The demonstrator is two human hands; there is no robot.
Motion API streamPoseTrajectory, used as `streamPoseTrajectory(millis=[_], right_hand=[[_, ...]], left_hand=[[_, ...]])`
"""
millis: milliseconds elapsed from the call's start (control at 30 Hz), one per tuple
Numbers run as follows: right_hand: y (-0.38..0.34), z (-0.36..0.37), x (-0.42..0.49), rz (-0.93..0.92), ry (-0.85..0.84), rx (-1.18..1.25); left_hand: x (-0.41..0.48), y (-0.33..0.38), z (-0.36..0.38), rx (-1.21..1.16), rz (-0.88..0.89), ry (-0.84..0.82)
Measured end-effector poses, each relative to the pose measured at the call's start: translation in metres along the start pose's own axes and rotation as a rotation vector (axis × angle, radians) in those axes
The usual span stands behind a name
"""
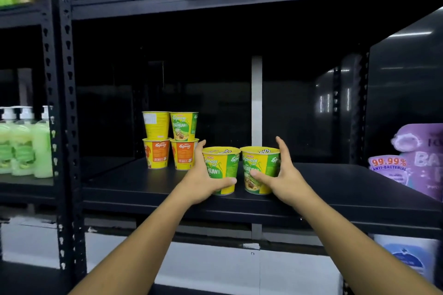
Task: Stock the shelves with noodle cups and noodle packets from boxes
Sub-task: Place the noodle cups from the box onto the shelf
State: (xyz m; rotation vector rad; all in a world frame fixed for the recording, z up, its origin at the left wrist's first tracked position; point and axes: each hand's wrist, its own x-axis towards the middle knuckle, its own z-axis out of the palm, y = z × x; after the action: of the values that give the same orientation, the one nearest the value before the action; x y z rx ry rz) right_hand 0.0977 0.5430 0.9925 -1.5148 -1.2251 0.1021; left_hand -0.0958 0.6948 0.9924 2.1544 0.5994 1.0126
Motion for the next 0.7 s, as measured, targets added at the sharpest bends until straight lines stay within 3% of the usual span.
streamPoseTrajectory(millis=[300,700], right_hand=[[0.011,0.002,0.041,0.206,0.018,-0.124],[0.041,0.012,0.110,0.332,0.098,-0.190]], left_hand=[[0.046,-0.012,0.003,0.056,-0.099,-0.060],[0.133,-0.044,0.007,0.135,-0.181,-0.166]])
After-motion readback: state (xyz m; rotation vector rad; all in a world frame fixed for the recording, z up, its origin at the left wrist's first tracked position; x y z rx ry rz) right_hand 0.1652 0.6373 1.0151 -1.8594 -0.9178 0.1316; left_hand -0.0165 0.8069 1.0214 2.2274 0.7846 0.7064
